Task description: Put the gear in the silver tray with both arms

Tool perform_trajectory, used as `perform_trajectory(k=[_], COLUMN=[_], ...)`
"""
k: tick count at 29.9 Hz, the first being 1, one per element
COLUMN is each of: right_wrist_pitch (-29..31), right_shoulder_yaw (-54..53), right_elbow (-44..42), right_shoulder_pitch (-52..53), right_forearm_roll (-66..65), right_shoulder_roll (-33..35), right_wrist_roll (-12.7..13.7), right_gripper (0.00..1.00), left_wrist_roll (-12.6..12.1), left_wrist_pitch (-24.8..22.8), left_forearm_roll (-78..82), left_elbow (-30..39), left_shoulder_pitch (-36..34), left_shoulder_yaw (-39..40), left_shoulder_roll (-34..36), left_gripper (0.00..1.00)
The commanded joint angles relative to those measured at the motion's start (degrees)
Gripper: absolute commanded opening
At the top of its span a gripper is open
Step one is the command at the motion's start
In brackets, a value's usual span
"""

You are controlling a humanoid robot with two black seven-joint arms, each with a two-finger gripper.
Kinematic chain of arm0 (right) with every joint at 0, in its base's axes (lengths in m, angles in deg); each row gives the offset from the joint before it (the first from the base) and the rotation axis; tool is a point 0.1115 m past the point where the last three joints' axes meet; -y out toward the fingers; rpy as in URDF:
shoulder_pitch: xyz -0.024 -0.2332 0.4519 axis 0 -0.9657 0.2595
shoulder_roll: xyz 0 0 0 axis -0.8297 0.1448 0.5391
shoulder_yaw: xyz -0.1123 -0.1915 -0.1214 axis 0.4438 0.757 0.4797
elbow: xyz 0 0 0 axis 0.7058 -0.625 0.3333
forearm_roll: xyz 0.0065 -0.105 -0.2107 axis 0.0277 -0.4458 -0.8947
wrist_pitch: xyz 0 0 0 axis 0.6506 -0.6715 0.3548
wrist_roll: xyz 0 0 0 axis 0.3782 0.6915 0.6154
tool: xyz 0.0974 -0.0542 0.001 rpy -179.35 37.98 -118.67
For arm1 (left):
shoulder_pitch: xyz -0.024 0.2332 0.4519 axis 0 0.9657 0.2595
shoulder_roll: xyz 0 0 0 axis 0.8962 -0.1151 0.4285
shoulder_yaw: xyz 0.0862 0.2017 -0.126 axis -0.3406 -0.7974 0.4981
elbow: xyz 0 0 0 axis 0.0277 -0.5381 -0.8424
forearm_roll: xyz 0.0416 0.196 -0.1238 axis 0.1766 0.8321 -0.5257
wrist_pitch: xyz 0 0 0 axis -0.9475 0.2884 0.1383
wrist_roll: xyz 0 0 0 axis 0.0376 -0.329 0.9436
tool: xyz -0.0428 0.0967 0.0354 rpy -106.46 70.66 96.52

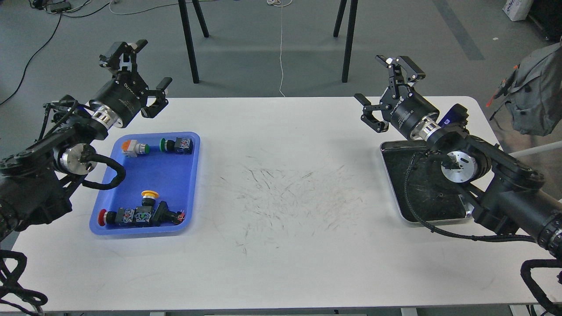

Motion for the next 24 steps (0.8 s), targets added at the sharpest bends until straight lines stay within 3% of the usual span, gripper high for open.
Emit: perform_trajectory(k=[1, 24], right_wrist_pitch=[0.4, -6.2], right_shoulder_yaw=[-0.3, -1.3], right_elbow=[-0.6, 0.2], right_shoulder_pitch=[-0.2, -3.6], right_forearm_roll=[0.3, 2.2], right_shoulder_roll=[0.5, 0.9], right_wrist_roll=[1.2, 0.5], right_gripper=[0.99, 1.0], left_wrist_roll=[0.1, -0.3], left_wrist_pitch=[0.0, 0.0], left_forearm_roll=[0.2, 0.3], left_elbow=[0.1, 0.3], left_shoulder_pitch=[0.1, -0.3], left_shoulder_yaw=[0.0, -0.5], left_shoulder_roll=[-0.2, -1.5], left_gripper=[1.0, 1.0])
